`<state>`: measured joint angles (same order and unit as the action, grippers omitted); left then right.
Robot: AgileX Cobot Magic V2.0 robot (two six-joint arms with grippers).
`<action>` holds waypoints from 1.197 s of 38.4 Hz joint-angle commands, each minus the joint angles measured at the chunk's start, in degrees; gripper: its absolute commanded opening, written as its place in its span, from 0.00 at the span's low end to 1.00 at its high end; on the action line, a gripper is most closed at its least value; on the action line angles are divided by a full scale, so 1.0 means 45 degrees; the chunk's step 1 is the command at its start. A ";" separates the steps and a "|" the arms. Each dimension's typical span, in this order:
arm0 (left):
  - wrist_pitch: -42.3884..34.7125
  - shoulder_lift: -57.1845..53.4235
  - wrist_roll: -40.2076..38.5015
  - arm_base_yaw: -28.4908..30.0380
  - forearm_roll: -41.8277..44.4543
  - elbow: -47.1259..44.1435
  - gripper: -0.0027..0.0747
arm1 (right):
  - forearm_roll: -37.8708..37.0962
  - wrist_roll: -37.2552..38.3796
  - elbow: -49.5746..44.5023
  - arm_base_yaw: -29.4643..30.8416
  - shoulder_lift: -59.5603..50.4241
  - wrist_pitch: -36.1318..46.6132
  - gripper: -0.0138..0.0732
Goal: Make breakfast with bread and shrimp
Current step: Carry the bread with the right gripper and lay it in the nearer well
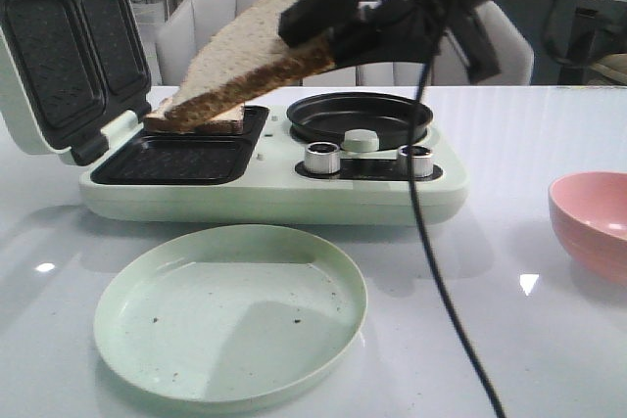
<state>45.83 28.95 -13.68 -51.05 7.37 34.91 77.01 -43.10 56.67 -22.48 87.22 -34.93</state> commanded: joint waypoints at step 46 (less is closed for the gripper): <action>-0.1019 0.0046 0.0048 -0.0076 0.0377 0.0350 0.69 | -0.8741 0.3969 0.7966 0.0299 0.2088 -0.2339 0.61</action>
<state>45.72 28.95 -13.68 -51.05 8.34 34.91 44.92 -30.67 91.77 -20.98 104.05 -45.19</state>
